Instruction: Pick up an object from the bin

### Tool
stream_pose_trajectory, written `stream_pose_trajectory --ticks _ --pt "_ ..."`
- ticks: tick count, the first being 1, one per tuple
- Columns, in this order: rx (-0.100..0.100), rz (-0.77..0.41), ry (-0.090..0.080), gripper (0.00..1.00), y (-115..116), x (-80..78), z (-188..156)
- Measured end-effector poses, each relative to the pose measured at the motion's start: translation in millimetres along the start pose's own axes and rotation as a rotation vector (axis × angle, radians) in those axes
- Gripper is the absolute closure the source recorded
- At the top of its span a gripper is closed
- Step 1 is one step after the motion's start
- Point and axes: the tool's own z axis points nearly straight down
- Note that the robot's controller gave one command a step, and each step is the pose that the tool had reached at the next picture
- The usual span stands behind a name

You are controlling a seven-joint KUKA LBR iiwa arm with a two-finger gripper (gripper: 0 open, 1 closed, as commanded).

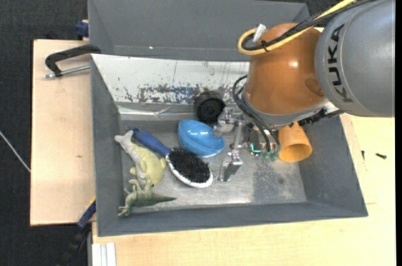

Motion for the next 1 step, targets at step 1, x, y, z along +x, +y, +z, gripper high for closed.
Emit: stream_pose_trajectory --ticks 1 --pt "-0.003 -0.076 -0.001 0.00 54.0 -31.1 92.1"
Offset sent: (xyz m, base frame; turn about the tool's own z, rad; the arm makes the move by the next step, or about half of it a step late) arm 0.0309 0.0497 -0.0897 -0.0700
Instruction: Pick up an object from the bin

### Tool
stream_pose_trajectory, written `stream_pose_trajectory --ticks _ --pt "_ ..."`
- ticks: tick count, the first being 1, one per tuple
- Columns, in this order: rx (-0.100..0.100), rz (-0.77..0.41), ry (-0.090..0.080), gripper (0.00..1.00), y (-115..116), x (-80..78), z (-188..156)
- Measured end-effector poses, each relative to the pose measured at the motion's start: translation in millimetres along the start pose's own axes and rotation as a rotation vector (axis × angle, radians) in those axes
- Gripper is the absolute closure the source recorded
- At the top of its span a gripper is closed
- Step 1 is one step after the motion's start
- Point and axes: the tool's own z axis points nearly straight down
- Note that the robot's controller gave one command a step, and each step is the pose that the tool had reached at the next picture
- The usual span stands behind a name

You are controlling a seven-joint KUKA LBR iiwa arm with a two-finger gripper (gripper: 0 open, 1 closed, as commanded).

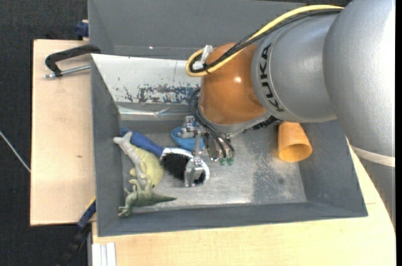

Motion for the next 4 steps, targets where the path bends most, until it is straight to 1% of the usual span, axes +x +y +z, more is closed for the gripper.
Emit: stream_pose_trajectory --ticks 1,2,3,4 --pt "0.001 0.006 -0.006 1.00 -2.7 -1.0 -4.7" --pt "0.003 -0.206 -0.020 1.00 -6.1 -7.6 -120.8" --pt "0.002 0.025 -0.009 1.00 -27.3 -2.6 -32.5" --pt "0.000 0.402 -0.009 1.00 -23.7 5.6 -30.1"
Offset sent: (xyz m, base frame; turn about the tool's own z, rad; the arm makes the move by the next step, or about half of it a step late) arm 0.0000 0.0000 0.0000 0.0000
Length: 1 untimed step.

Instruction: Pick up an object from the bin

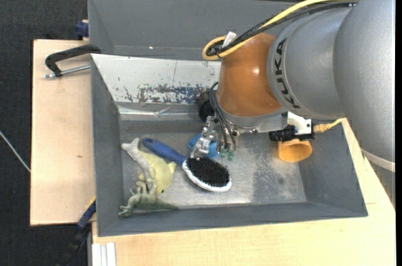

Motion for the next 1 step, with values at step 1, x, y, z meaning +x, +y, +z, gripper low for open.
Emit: stream_pose_trajectory --ticks 1 --pt "-0.004 -0.005 -0.007 1.00 9.3 -1.2 -48.6"
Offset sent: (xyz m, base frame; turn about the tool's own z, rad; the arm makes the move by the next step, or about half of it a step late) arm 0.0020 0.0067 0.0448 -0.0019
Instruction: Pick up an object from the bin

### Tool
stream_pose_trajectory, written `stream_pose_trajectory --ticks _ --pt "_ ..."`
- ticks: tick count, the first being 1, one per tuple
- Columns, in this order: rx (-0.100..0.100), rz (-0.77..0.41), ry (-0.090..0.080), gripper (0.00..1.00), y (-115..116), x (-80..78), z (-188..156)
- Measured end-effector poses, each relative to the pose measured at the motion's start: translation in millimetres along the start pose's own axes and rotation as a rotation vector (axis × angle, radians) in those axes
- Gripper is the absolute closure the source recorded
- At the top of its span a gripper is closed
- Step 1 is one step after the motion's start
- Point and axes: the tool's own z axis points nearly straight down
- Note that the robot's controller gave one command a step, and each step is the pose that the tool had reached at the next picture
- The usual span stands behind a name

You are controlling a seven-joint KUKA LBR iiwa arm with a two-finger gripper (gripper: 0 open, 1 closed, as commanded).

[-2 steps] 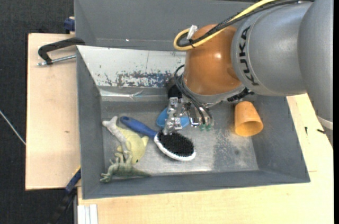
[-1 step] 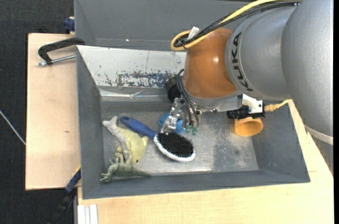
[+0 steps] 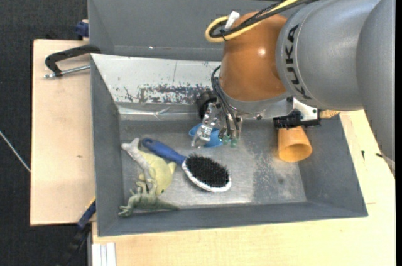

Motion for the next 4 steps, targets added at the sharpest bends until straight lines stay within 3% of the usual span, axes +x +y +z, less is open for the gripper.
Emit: stream_pose_trajectory --ticks 1,2,3,4 --pt "0.001 -0.016 0.003 1.00 10.8 2.1 -15.4" --pt "-0.003 -0.067 -0.005 1.00 5.4 -2.8 76.0" --pt "0.000 -0.419 0.000 1.00 18.5 -13.3 -12.9" --pt "-0.003 -0.662 -0.004 1.00 79.0 -5.4 -118.9"
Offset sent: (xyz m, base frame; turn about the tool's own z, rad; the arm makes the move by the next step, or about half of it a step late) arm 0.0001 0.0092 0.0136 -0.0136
